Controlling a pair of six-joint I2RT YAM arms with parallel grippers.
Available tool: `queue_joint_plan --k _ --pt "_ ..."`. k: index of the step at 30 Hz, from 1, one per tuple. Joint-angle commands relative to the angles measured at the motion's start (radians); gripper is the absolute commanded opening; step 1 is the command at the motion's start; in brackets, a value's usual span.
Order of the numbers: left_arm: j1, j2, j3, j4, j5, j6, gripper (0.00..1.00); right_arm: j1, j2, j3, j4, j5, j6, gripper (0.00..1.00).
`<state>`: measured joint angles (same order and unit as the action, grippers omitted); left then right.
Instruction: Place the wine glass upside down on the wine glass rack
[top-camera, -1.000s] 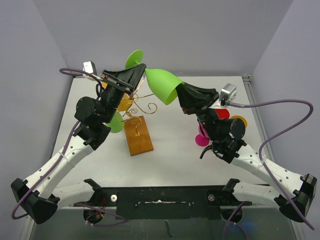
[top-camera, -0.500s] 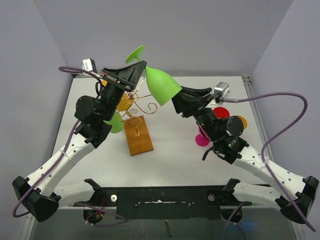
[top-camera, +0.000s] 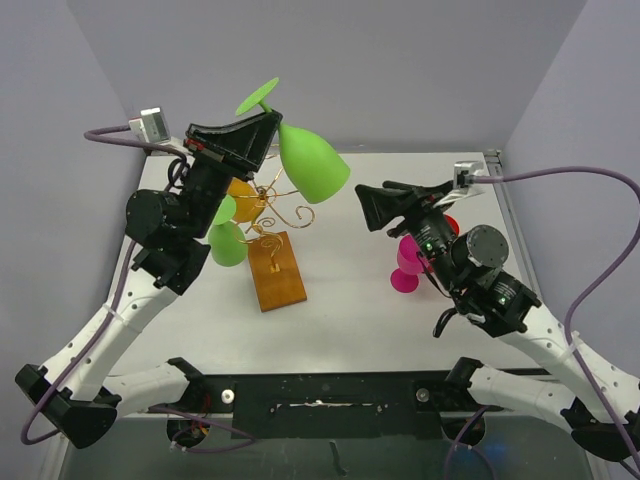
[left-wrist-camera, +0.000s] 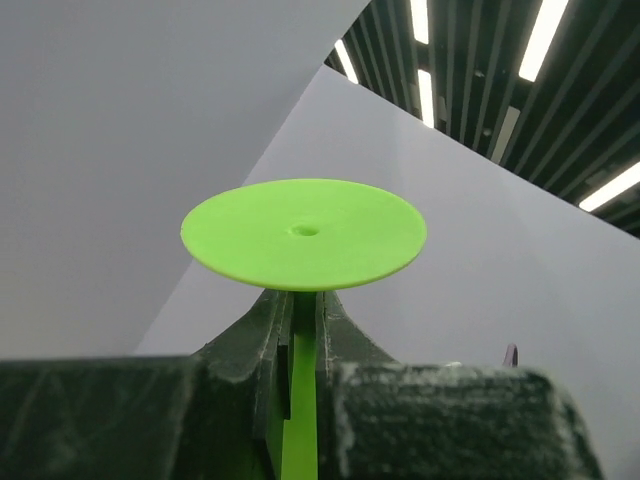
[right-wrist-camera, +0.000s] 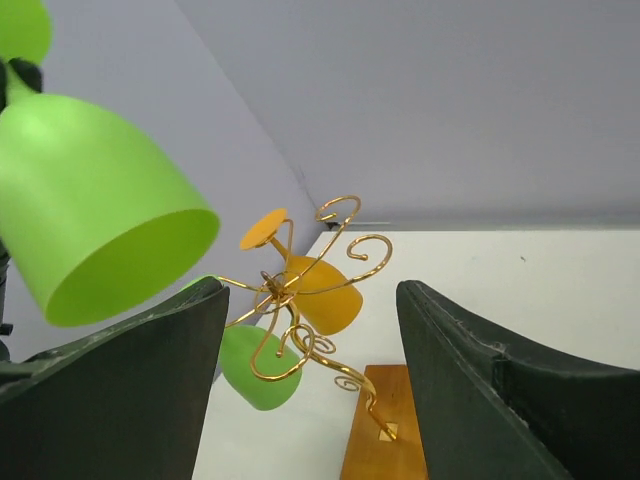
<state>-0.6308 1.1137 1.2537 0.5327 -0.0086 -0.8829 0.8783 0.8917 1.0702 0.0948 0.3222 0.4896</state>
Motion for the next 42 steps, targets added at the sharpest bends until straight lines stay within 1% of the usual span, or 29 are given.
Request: queue_joint_plan --k 1,3,6,10,13,16,20,26,29,33,38,40,42 --pt "0.005 -0.005 0.078 0.079 0.119 0.198 0.00 0.005 -0.052 0.111 -0.262 0.170 0.232 0.69" --pt "0.003 0.001 0.060 0.113 0.162 0.238 0.00 0.005 -0.066 0.134 -0.286 0.174 0.293 0.69" --pt "0.002 0.001 0.011 0.185 0.227 0.312 0.00 0.004 -0.057 0.170 -0.248 0.133 0.348 0.69" --pt "0.001 0.000 -0.022 0.200 0.275 0.435 0.00 0.006 0.037 0.307 -0.268 0.050 0.388 0.69" --pt "-0.005 0.012 -0.019 0.193 0.316 0.512 0.00 0.007 0.110 0.408 -0.273 -0.023 0.399 0.69" --pt "-0.007 0.037 -0.009 0.184 0.347 0.567 0.00 0.006 0.148 0.446 -0.248 -0.088 0.424 0.69" --pt "-0.013 0.079 0.005 0.176 0.386 0.635 0.00 0.008 0.190 0.486 -0.255 -0.149 0.453 0.69" --pt "-0.027 0.122 0.028 0.163 0.392 0.708 0.00 0.014 0.235 0.539 -0.260 -0.240 0.440 0.67" --pt "-0.029 0.133 0.024 0.169 0.394 0.730 0.00 0.014 0.231 0.530 -0.263 -0.234 0.441 0.65" --pt "-0.032 0.150 0.023 0.163 0.423 0.760 0.00 0.014 0.187 0.465 -0.245 -0.152 0.467 0.61" --pt "-0.046 0.174 0.006 0.173 0.447 0.805 0.00 0.011 0.153 0.409 -0.240 -0.055 0.507 0.48" --pt "-0.048 0.186 0.004 0.173 0.460 0.814 0.00 0.009 0.157 0.414 -0.276 -0.031 0.530 0.41" --pt "-0.054 0.191 0.001 0.176 0.467 0.822 0.00 0.002 0.158 0.411 -0.280 -0.032 0.534 0.39"
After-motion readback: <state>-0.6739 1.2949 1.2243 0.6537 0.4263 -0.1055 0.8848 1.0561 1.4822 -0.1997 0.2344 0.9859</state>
